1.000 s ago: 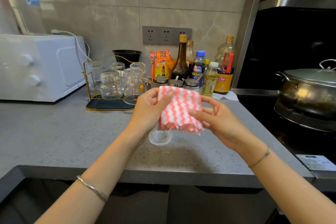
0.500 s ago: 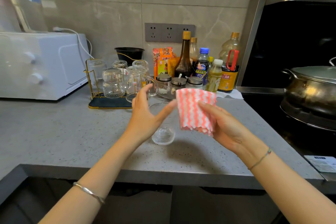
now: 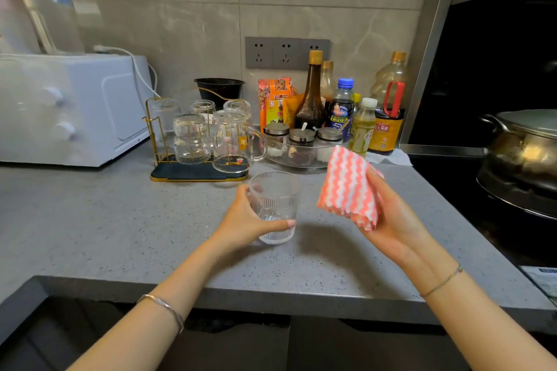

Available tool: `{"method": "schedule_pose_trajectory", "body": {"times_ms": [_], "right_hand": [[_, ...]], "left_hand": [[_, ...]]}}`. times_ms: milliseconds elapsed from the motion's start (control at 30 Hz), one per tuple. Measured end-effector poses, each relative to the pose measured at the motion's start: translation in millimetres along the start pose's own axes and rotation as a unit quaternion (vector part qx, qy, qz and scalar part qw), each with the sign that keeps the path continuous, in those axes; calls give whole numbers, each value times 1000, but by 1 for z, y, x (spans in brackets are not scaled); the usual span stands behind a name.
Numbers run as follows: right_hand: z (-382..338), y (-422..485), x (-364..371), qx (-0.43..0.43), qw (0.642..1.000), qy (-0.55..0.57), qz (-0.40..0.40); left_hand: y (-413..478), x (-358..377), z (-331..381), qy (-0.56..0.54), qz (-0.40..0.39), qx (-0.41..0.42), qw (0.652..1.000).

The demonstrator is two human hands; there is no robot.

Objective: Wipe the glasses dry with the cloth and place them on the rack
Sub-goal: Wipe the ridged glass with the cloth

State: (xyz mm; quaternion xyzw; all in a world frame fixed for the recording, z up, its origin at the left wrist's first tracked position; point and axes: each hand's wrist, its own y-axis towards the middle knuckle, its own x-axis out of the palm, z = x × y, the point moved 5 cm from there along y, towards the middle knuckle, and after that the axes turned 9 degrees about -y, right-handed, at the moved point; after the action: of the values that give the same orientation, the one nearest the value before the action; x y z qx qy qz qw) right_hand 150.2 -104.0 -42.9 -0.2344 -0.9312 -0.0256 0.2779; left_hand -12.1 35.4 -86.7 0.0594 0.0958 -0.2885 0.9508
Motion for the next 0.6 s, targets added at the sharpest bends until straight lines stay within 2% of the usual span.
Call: {"method": "schedule_pose_trajectory", "body": {"times_ms": [100,233,367,433,467,533,600], "right_hand": [[-4,0,-7,-29,999,-31,8],[-10,0,3,-75,997,-30,-6],[-22,-4,37,-213,968,-128,-37],[-24,-14,68,-307,928,-186,-100],[-20,-19,80,-356,895,-245,-113],[-7,-21,89,-441,809,-379,-89],[7,-19,86,-489,732,-470,-61]], "left_hand": [[3,-2,7,-139,22,-9,990],[7,7,24,-330,-20,-7,944],[1,24,43,-444,-67,-32,893],[1,31,51,-439,-78,-29,894],[0,33,57,-435,-83,-21,896],[1,34,64,-428,-86,-2,900],[1,30,71,-426,-84,6,901]]}}
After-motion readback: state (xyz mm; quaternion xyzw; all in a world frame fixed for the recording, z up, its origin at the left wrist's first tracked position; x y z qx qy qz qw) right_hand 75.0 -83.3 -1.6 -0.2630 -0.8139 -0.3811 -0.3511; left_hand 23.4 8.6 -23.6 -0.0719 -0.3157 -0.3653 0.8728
